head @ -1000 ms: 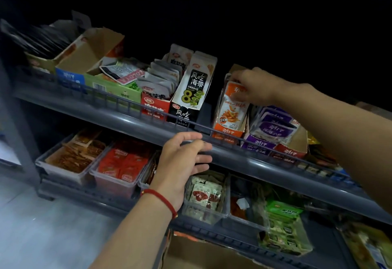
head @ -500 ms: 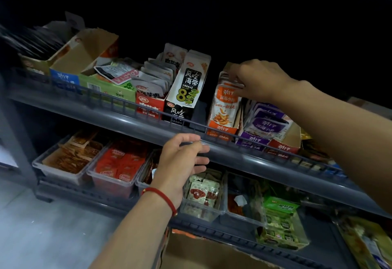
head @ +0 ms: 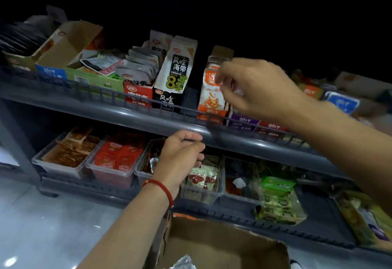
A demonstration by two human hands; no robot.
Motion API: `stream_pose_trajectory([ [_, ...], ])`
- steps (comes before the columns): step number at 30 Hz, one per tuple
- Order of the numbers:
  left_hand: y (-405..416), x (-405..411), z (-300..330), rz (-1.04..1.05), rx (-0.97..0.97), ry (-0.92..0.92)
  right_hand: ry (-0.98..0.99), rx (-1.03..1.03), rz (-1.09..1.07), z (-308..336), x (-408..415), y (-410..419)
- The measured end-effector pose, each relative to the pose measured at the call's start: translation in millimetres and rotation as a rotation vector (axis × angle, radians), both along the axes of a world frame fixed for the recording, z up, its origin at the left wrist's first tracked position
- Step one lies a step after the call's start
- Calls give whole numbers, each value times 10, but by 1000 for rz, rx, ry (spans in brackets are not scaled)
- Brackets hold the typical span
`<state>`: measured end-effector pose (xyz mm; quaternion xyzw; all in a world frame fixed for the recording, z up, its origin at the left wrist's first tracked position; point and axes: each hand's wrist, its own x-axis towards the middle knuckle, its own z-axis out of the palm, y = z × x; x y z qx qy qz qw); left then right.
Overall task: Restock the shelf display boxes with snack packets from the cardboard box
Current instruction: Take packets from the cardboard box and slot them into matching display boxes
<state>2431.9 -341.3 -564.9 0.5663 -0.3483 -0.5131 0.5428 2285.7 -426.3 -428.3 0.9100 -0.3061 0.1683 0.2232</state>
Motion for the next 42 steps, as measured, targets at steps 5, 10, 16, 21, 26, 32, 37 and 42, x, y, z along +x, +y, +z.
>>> stream_pose_trajectory([
  [5,188,-61,-413,-119,50,-300,-26,406,-38,-1145,-648,722],
  [10,574,-243,-1302,-305,200,-645,312,1014,-278,-2885,-1087,888],
  [16,1292,-362,-2354,-738,393,-1092,476,1412,-443,-4498,-1208,1466],
  [21,1512,-267,-2638,-887,272,-1211,353,1423,-573,-5245,-1215,1753],
  [26,1529,-228,-2878,-805,280,-1311,49,1418,-752,-5640,-1042,1733],
  [32,1545,-292,-3039,-834,404,-1404,-73,1345,-915,-5865,-697,1921],
  [37,1560,-283,-3121,-841,458,-1365,-346,1286,-1073,-5926,-640,2005],
  [42,1523,-368,-3025,-771,450,-1257,-314,1445,-1100,-5863,-937,1911],
])
